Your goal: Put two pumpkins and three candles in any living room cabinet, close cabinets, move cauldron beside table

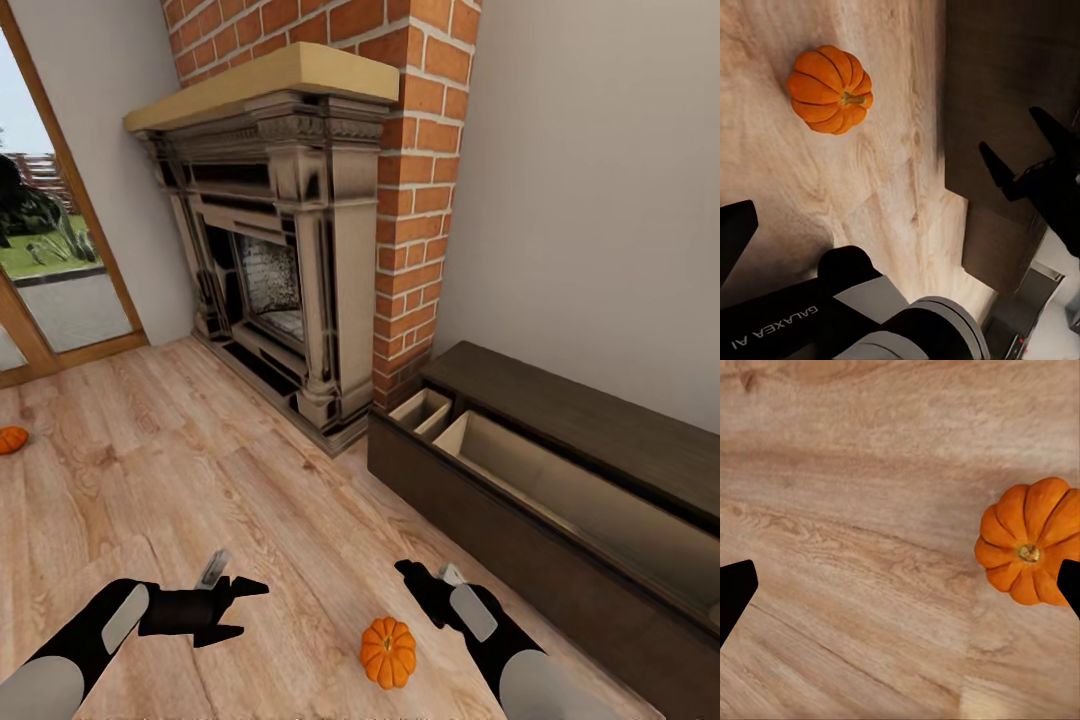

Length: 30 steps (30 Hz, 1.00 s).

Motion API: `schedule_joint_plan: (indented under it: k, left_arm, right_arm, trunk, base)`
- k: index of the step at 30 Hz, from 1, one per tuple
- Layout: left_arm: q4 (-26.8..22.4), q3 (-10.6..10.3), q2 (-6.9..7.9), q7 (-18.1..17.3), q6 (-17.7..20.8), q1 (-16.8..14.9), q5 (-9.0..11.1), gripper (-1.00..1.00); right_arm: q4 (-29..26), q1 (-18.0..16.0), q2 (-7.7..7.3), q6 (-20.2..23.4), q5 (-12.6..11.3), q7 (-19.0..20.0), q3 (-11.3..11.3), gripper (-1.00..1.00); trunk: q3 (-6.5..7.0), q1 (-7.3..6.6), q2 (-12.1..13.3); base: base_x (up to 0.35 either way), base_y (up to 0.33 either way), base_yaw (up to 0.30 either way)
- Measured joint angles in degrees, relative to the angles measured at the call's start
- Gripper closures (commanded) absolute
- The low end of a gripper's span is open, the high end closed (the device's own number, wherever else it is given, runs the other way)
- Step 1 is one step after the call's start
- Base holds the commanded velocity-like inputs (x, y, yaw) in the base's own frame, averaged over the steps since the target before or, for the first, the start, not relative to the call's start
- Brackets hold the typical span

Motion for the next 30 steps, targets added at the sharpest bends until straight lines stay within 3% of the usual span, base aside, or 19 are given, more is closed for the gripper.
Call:
schedule_joint_plan:
  k: [6, 11, 14, 18, 30]
  left_arm:
    - [0.0, 0.0, 0.1, 0.0, 0.0, 0.0, 0.0, -1.0]
    - [0.0, 0.0, 0.17, 0.0, 0.0, 0.0, 0.0, -1.0]
    - [0.0, 0.0, 0.2, 0.0, 0.0, 0.0, 0.1, -1.0]
    - [0.0, 0.0, 0.21, -0.1, 0.1, 0.0, 0.3, -1.0]
    - [0.0, 0.0, 0.22, -0.2, 0.1, 0.0, 0.3, -1.0]
  right_arm:
    - [0.6, 0.0, 2.11, -2.3, 0.0, -0.6, -0.1, -1.0]
    - [0.7, 0.0, 2.08, -2.6, -0.1, -0.5, -0.4, -1.0]
    - [0.8, 0.2, 1.78, -2.7, -0.9, -0.3, -1.8, -1.0]
    - [0.8, 0.5, 0.88, -2.9, -2.1, 0.3, -6.6, -1.0]
    - [1.2, 1.4, -3.59, -4.5, -2.3, 1.2, -8.2, -1.0]
  trunk:
    - [-1.08, 1.32, -2.4]
    - [-1.97, 2.42, -4.4]
    - [-2.51, 3.08, -5.6]
    - [-3.23, 3.95, -7.2]
    - [-5.39, 6.59, -12.0]
  base:
    - [0.0, 0.0, 0.0]
    - [0.0, 0.0, 0.0]
    - [0.0, 0.0, 0.0]
    - [0.0, 0.0, 0.0]
    - [0.0, 0.0, 0.0]
